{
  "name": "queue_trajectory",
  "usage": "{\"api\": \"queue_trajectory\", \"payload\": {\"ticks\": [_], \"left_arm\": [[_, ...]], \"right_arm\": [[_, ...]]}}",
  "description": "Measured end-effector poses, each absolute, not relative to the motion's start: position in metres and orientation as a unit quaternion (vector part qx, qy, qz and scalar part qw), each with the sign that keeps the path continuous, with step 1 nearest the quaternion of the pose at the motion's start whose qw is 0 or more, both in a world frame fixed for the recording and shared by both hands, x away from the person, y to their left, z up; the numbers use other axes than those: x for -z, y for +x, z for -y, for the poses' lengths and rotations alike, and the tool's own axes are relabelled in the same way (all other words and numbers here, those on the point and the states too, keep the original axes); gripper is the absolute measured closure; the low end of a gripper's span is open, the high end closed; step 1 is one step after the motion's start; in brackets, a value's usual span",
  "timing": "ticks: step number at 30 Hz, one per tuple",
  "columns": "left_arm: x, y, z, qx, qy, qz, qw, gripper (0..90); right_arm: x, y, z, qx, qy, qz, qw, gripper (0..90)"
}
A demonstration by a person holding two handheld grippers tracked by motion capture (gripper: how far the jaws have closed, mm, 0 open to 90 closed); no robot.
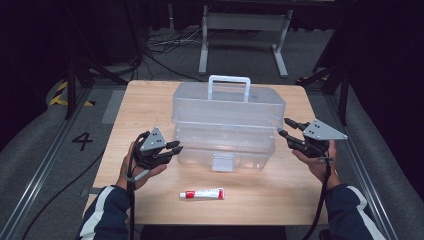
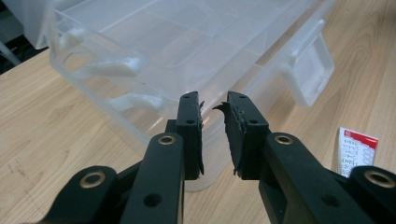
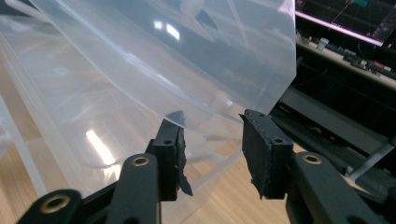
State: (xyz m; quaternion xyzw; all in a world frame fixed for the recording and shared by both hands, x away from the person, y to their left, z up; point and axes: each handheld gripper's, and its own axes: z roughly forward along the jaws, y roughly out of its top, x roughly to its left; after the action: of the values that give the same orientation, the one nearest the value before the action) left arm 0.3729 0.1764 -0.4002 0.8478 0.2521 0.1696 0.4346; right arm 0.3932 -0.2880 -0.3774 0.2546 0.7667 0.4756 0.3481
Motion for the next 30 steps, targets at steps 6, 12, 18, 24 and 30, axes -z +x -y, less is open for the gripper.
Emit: {"api": "queue_trajectory", "payload": {"ticks": [6,12,18,24,30], "left_arm": [[0.404,0.374,-0.173,-0.164,0.849,-0.251,0.436,73.5],[0.406,0.375,-0.171,-0.163,0.847,-0.252,0.439,71.9],[0.408,0.376,-0.17,-0.164,0.848,-0.25,0.437,70.4],[0.409,0.377,-0.167,-0.163,0.85,-0.247,0.436,69.3],[0.409,0.379,-0.165,-0.163,0.853,-0.243,0.433,68.0]], "right_arm": [[0.374,0.392,0.284,-0.481,0.245,-0.756,0.37,70.0],[0.372,0.392,0.282,-0.476,0.24,-0.751,0.389,73.1],[0.369,0.393,0.279,-0.477,0.246,-0.74,0.404,74.6],[0.367,0.394,0.276,-0.476,0.25,-0.736,0.412,75.4],[0.362,0.398,0.276,-0.48,0.258,-0.733,0.408,75.5]]}}
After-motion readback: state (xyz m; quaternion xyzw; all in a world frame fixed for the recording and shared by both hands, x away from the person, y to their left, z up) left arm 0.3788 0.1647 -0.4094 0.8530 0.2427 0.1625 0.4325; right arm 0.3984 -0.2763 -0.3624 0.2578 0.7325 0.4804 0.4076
